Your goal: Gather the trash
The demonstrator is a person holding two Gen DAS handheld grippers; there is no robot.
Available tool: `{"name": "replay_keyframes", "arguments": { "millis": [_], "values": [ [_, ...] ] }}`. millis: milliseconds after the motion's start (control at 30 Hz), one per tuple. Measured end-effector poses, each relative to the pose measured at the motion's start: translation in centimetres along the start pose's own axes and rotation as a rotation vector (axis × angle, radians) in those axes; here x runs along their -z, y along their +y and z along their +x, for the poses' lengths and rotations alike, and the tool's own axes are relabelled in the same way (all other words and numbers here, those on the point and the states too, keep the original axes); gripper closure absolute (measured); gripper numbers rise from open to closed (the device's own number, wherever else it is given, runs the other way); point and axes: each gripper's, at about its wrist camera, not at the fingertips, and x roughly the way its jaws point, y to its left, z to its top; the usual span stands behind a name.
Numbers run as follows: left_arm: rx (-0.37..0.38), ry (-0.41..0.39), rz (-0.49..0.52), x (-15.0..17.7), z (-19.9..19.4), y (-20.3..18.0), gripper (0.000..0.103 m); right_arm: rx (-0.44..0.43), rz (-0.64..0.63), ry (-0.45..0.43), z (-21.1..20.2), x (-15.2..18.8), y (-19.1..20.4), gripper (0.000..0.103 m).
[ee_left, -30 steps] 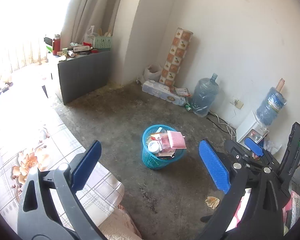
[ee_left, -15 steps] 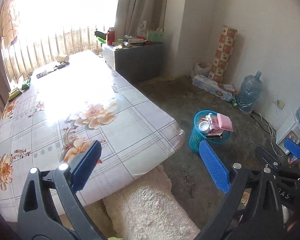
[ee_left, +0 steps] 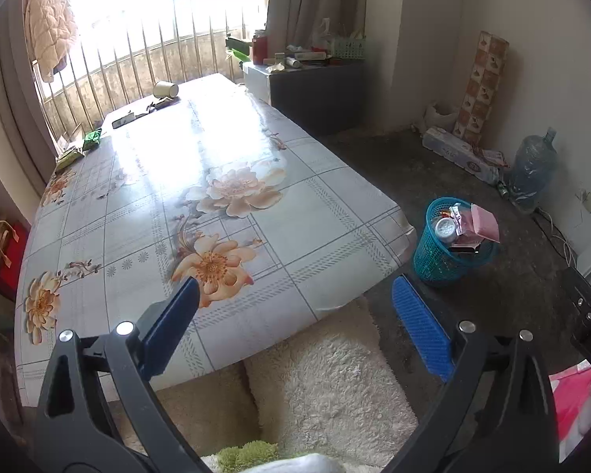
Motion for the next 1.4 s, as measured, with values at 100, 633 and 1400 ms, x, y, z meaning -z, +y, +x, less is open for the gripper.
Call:
{"name": "replay_keyframes", "arguments": {
  "millis": [100, 633, 1400],
  "values": [
    [-0.013, 0.007, -0.004, 0.2, 0.0, 0.0, 0.009, -0.002, -0.011, -0.004, 0.1, 0.0, 0.0, 0.007],
    [-0.005, 0.029, 0.009, 0.5, 0.5, -0.9, 0.009, -0.018, -0.048, 0.005, 0.8, 0.1, 0.1, 0.007],
    [0.071, 0.069, 0.019, 0.6, 0.7, -1.9, 0.009, -0.004, -0.052, 0.019, 0.7, 0.3, -0.6, 0.007]
  ]
}}
